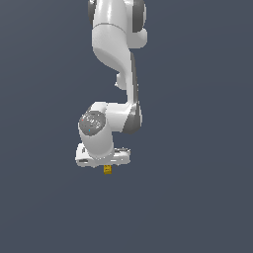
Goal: Pick up the object and move it to a goal position.
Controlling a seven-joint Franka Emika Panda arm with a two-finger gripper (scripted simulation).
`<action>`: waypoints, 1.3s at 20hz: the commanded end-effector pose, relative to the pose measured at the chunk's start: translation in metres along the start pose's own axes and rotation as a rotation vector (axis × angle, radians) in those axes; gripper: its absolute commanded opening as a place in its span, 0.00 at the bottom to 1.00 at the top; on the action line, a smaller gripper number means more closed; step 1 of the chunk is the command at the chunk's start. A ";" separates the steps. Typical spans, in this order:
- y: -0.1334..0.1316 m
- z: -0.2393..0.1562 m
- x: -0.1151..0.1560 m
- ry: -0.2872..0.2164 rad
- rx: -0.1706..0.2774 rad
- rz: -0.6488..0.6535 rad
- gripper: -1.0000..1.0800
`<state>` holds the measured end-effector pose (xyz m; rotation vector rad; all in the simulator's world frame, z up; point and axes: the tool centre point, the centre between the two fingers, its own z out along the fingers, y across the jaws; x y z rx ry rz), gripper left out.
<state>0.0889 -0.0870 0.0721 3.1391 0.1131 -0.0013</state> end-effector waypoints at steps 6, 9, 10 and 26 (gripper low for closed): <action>0.000 0.025 0.000 0.000 0.000 0.000 0.96; 0.000 0.041 -0.001 0.001 0.000 -0.001 0.96; 0.000 0.045 -0.001 0.001 0.000 -0.001 0.96; 0.000 0.050 0.001 0.001 0.000 -0.001 0.00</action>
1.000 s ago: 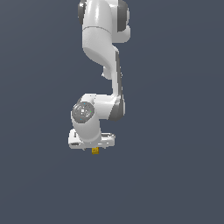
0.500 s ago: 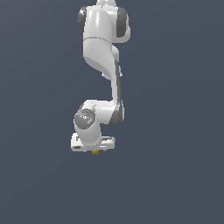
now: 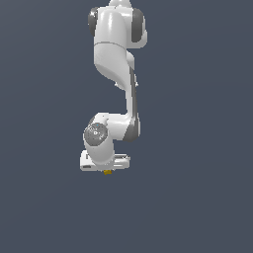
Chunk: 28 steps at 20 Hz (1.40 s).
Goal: Pick up the object and move it to a goal position.
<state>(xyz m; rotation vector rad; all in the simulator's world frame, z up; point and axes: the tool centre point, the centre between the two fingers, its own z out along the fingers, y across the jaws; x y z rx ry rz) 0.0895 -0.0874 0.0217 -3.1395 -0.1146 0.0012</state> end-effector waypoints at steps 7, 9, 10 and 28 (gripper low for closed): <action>-0.009 -0.009 0.000 0.001 0.000 0.000 0.00; -0.016 -0.016 0.000 0.001 0.000 0.000 0.00; -0.020 -0.020 -0.001 0.001 0.000 0.000 0.00; -0.163 -0.165 -0.003 0.000 -0.001 -0.001 0.00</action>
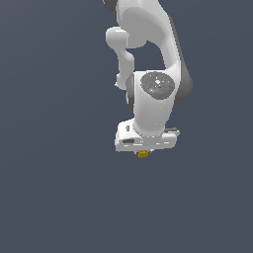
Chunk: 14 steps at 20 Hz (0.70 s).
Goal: Pick up the object and move it to a goal position.
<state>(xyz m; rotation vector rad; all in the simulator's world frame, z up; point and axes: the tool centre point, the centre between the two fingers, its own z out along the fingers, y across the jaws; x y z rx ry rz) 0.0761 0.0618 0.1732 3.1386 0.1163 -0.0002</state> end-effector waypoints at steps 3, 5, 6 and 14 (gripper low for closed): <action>-0.038 -0.040 0.000 0.000 0.000 0.001 0.00; -0.055 -0.057 0.000 0.000 0.000 0.001 0.00; -0.063 -0.065 0.000 0.000 0.000 0.001 0.00; -0.124 -0.128 0.002 0.000 0.000 0.001 0.00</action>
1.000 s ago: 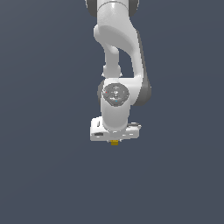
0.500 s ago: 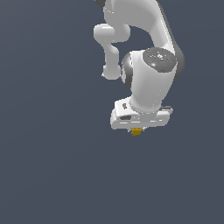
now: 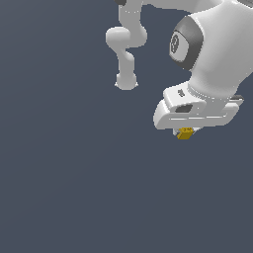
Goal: Pick up the object and move it to a goal position.
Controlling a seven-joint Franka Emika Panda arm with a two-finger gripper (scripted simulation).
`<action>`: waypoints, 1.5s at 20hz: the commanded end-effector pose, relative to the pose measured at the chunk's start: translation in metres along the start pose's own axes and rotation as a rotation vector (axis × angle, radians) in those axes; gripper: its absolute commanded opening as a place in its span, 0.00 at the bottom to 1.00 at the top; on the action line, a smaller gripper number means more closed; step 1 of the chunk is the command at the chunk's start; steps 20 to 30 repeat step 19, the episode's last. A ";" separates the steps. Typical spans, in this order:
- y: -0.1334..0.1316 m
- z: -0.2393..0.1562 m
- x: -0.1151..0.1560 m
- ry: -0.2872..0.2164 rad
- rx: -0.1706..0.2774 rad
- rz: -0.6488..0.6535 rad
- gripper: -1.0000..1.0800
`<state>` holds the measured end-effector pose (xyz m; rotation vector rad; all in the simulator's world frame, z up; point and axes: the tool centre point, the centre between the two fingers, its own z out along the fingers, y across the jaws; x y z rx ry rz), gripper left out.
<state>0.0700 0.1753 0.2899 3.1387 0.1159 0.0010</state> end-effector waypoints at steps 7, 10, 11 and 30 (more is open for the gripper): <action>-0.043 -0.044 0.003 -0.001 0.000 0.001 0.00; -0.050 -0.052 0.004 -0.001 0.001 0.001 0.00; -0.052 -0.054 0.004 -0.001 0.001 0.001 0.00; -0.057 -0.059 0.006 -0.001 0.001 0.001 0.00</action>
